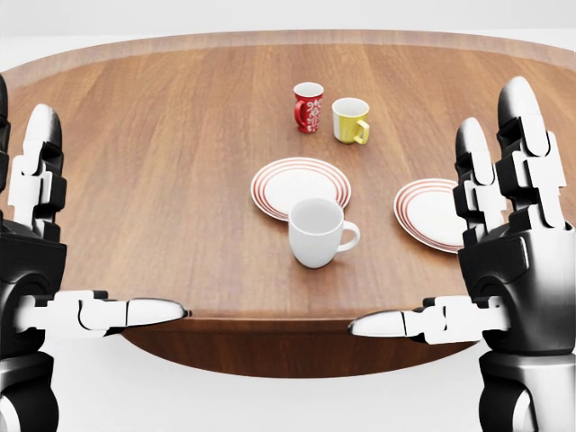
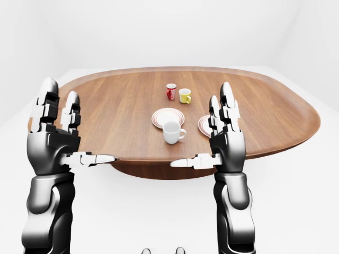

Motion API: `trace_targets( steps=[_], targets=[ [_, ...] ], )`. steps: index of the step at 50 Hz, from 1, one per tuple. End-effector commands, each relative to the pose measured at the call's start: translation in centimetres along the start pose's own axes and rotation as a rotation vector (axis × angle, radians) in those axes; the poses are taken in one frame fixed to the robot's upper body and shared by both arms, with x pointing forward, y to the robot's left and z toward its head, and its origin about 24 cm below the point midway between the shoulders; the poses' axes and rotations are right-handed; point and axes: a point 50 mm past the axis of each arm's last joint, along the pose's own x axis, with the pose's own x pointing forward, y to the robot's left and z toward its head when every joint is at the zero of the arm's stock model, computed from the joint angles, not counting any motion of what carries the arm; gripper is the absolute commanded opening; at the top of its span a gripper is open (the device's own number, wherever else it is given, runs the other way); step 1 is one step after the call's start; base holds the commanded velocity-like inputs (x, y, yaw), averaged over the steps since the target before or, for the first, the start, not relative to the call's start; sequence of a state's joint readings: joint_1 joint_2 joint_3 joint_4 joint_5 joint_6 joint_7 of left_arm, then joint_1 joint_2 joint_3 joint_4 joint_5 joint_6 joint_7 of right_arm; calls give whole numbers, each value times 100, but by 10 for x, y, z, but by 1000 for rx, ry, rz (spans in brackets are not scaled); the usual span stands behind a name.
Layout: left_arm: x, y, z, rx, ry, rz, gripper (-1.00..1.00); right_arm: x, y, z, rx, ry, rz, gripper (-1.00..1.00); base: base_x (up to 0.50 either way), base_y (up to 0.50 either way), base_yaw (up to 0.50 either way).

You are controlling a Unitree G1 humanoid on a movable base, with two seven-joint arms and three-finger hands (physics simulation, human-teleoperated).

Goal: Put the white mug on the left plate.

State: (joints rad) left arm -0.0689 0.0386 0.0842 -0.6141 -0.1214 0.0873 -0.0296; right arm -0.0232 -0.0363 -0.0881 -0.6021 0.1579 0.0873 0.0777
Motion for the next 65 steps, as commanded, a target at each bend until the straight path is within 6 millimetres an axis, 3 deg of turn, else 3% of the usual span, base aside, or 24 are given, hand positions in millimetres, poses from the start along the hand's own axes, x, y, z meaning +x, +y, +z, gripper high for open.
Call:
trace_targets(
  steps=[1,9,25,65],
  targets=[
    [0,0,-1,0,6,-2,97,-1,0,-1,-5,8,1,100,0,50,0],
    [0,0,-1,0,3,-2,97,-2,0,-6,-25,30,4,100,0,46,0],
    [-1,0,0,2,1,-2,97,-2,-3,-2,3,11,-15,100,0,1,0],
    [-2,0,2,5,-3,-5,97,-3,-1,2,7,-1,8,100,50,0,0]
  ],
)
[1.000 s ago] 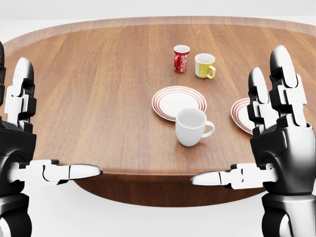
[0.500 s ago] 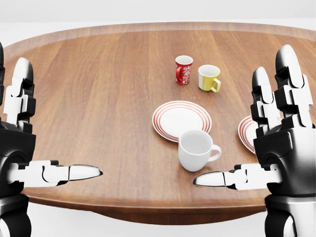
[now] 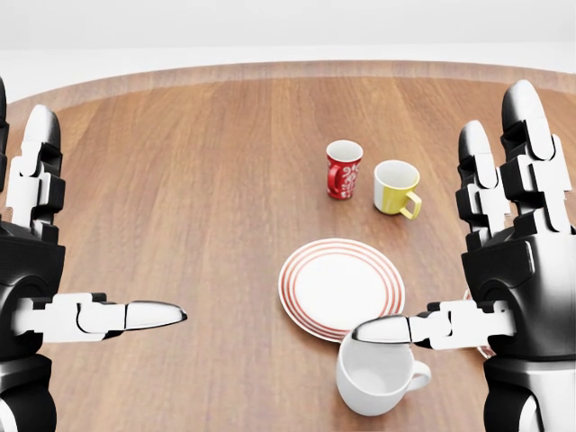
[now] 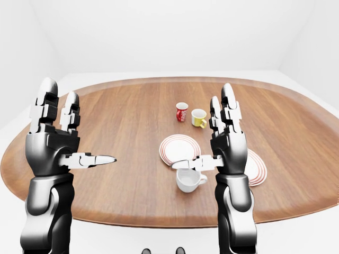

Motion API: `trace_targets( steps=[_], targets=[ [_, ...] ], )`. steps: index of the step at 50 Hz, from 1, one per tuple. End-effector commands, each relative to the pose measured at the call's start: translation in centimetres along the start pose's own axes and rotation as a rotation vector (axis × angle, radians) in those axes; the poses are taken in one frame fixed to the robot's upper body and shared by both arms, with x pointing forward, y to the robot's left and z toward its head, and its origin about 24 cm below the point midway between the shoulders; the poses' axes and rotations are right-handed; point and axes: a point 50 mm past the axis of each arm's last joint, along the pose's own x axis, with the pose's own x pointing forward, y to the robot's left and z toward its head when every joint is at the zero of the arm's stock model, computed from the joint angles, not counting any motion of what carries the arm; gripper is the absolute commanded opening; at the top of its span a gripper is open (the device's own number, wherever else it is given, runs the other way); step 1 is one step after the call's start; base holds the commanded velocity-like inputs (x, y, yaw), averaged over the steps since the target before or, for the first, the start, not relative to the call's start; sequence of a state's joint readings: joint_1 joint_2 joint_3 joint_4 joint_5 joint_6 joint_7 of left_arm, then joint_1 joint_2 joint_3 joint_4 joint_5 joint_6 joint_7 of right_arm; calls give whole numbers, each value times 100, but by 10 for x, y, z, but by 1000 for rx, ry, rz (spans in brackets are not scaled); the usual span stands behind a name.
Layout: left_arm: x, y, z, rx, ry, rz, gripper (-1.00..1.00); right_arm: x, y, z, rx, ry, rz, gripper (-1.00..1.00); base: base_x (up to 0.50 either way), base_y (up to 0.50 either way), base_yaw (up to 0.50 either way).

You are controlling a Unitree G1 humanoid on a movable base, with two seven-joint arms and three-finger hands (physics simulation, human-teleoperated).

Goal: Put the white mug on the left plate.

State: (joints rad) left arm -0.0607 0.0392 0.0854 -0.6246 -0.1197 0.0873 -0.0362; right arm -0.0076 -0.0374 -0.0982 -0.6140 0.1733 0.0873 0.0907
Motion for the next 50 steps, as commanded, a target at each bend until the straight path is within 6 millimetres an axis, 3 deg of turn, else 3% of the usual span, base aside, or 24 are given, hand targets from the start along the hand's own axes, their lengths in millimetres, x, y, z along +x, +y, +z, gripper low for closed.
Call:
trace_targets(
  steps=[1,32,41,50],
  targets=[
    [0,0,0,0,-1,0,97,0,0,1,0,-5,5,100,50,0,0],
    [1,1,0,-1,-2,4,97,1,2,-4,-31,19,5,100,50,-1,0],
    [2,2,-1,-2,0,6,97,-8,17,-19,-114,103,70,100,1,0,0],
    [1,2,-2,-1,5,5,97,-20,32,-16,-158,118,132,100,0,0,0]
  ],
)
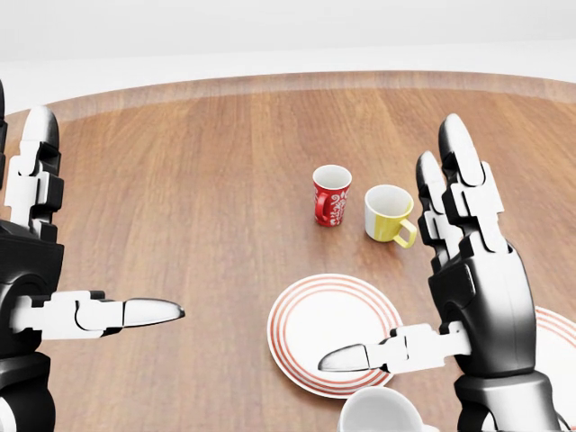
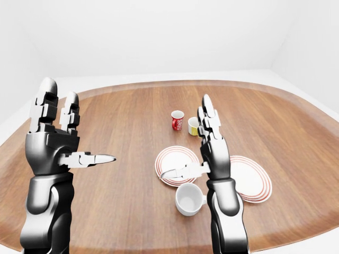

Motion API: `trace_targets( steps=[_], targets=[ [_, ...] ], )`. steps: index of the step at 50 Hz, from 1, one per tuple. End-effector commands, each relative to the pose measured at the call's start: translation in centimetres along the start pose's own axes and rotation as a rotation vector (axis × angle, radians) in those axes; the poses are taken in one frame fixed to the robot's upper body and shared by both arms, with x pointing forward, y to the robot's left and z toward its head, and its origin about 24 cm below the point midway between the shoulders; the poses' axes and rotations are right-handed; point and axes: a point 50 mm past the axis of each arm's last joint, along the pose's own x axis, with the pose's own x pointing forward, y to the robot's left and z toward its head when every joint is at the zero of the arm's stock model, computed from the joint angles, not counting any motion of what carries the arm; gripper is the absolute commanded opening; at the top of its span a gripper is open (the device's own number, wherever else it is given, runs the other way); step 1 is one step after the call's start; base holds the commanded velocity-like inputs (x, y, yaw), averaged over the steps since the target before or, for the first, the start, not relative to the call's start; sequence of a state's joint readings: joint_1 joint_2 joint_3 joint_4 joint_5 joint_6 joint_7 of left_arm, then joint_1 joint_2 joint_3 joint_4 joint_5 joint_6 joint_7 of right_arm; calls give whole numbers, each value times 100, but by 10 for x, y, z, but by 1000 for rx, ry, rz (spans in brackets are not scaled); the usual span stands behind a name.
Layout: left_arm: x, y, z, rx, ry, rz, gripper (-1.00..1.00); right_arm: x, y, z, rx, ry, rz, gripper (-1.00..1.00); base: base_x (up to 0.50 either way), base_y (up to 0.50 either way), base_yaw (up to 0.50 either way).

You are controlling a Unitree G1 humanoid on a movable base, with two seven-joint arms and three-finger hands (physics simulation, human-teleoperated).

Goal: Put the white mug on the left plate.

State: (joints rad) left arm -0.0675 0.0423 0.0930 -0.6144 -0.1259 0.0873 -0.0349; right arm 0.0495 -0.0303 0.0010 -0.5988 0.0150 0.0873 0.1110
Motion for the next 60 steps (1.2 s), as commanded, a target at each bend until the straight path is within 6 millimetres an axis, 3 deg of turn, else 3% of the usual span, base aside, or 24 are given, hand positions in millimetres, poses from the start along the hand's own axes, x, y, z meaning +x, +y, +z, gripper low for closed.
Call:
trace_targets(
  steps=[1,10,23,60],
  targets=[
    [0,0,-1,1,2,1,97,-9,17,0,-68,27,62,100,0,0,0],
    [0,0,-1,3,3,1,97,-11,27,17,-93,-41,139,100,0,0,0],
    [0,0,0,4,2,1,97,-15,32,18,-156,-36,213,100,0,0,0],
    [-1,0,0,6,1,0,96,-34,37,-18,-551,217,438,100,0,0,0]
  ],
)
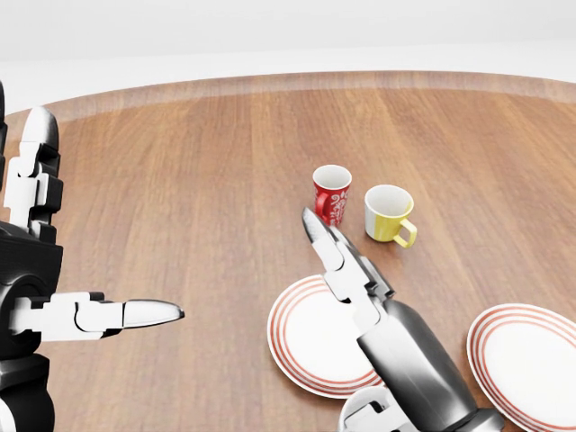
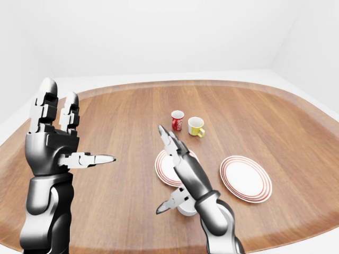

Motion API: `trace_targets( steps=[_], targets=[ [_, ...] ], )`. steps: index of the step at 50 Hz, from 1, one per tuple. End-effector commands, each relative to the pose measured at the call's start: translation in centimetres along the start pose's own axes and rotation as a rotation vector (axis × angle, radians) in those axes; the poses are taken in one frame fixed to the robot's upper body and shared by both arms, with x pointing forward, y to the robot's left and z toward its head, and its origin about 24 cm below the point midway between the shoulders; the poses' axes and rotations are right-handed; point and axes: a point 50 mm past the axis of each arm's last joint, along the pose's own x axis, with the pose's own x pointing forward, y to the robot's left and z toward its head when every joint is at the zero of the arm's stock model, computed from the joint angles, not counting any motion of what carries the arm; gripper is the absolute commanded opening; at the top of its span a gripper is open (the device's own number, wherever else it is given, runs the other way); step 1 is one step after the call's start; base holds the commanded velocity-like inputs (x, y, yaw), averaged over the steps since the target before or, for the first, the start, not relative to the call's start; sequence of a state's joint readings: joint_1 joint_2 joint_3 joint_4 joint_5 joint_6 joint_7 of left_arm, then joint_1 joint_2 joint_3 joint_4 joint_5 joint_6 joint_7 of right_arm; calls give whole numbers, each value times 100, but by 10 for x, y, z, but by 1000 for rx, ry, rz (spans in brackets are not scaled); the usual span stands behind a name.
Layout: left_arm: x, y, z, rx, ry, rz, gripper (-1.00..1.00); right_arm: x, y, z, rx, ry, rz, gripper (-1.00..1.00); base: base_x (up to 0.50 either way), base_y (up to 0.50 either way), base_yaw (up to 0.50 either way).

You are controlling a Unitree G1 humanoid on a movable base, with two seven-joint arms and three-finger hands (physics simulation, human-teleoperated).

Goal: Put the white mug on the left plate.

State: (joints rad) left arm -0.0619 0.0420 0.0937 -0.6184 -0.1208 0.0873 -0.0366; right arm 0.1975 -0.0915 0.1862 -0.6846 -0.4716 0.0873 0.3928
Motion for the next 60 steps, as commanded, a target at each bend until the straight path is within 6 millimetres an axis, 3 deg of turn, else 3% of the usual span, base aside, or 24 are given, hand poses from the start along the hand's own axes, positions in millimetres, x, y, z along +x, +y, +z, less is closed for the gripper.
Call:
trace_targets(
  steps=[1,42,60],
  targets=[
    [0,0,0,0,0,0,97,-2,4,-10,-113,93,47,100,0,0,0],
    [0,0,1,1,-3,-2,97,-3,-3,-27,-286,244,55,100,0,0,0],
    [2,1,1,0,-9,1,97,-5,5,-43,-314,320,61,100,0,0,0]
  ],
)
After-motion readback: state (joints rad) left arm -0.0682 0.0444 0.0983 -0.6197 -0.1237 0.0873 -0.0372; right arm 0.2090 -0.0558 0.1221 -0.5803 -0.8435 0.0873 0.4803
